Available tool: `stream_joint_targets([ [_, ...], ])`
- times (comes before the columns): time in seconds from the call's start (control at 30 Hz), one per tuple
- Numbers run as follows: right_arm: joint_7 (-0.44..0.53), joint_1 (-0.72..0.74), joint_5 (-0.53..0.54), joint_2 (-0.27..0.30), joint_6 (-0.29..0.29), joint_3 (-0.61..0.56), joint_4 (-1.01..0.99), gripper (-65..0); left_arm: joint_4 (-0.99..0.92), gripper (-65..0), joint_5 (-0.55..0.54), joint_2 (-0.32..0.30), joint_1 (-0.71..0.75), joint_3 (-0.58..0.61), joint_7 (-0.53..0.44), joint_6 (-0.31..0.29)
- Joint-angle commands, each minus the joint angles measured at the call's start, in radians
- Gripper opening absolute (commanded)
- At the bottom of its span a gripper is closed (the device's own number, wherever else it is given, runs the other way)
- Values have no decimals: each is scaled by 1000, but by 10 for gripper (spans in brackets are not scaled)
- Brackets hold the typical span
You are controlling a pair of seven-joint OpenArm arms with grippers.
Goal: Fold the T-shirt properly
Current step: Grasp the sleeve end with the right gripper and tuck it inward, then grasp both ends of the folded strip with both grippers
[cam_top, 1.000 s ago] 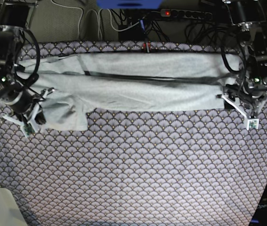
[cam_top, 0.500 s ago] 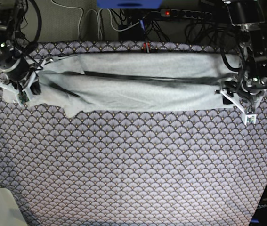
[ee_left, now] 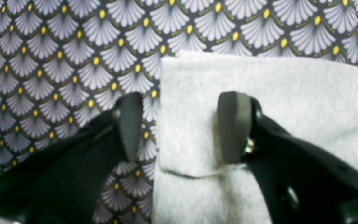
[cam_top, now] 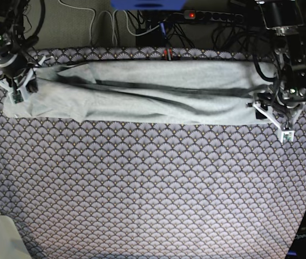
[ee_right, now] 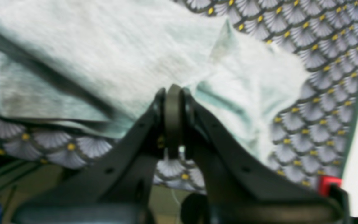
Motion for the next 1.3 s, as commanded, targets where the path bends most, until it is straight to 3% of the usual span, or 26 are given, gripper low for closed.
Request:
stream_joint_targets([
  [0.0,22,2,9,10,-4,5,16,-650,16,-278,-2,-15,-9,-4,-15,-1],
  [0.37,14,9,9,-1,-4,10,-46,-642,29,-276,-5,-21,14,-6,-15,-1],
  [0.63,13,9,6,1,-4,30,-46,-402,30,-275,-6,-22,19,-6,-13,-2],
  [0.77,13,26,7,-1,-4,93,-46,-339,30,-275,-6,-22,19,-9,-13,-2],
  [0.9,13,69,7,-4,-4,157,-46,-335,30,-275,-6,-28,19,-9,-13,-2],
  [1.07,13,112,6,2,-4,152,-49,-335,30,-275,-6,-28,19,-11,-10,-2],
  [1.27,13,152,4,27,-4,152,-196,-335,30,-274,-8,-1,42,-86,-11,-2],
])
